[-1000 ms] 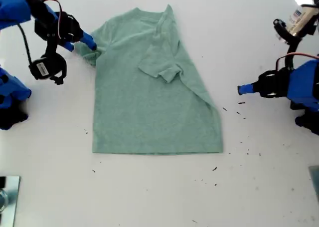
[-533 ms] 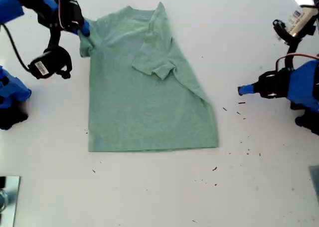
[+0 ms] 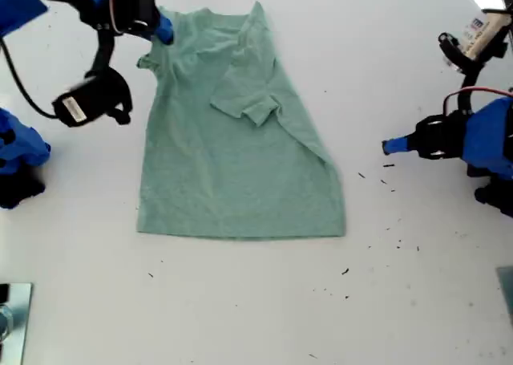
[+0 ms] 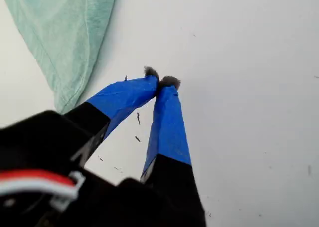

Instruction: Fold t shirt

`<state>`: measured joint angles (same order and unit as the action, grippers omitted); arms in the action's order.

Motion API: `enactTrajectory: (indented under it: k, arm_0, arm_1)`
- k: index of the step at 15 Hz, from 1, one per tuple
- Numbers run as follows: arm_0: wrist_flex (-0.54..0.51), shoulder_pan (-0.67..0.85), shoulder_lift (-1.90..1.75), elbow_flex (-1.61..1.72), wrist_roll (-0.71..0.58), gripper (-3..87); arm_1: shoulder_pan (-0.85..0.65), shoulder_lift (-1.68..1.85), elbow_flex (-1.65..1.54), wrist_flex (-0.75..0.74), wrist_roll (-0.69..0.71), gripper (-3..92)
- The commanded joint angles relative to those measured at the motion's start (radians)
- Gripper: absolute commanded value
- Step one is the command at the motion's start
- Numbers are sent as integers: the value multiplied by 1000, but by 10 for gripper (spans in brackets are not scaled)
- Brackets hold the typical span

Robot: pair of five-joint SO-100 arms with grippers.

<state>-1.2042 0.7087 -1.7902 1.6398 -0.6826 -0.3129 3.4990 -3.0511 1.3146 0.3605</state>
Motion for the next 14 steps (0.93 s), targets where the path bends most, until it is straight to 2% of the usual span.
enactTrajectory:
  k: [1,3,5,6,7,9,11,12,14]
  arm_0:
    - [41,-161,221,-327,46,-3]
    - [25,-230,558,-693,58,-3]
    - [135,-222,739,-764,49,18]
    - [158,-209,792,-808,28,142]
    - [146,-193,755,-801,17,182]
    - [5,-126,600,-784,3,184]
    - [-115,-51,347,-624,-28,194]
    - [-84,-35,156,-410,-37,191]
    - [71,-51,-291,160,-15,112]
  arm_1:
    - [12,6,-61,6,-12,25]
    - [11,6,-61,6,-12,25]
    - [20,6,-61,6,-26,25]
    - [20,6,-61,6,-29,25]
    - [20,6,-61,6,-29,25]
    - [23,6,-61,6,-29,25]
    - [23,6,-61,6,-28,25]
    - [26,6,-61,6,-28,25]
    - [28,6,-61,6,-31,25]
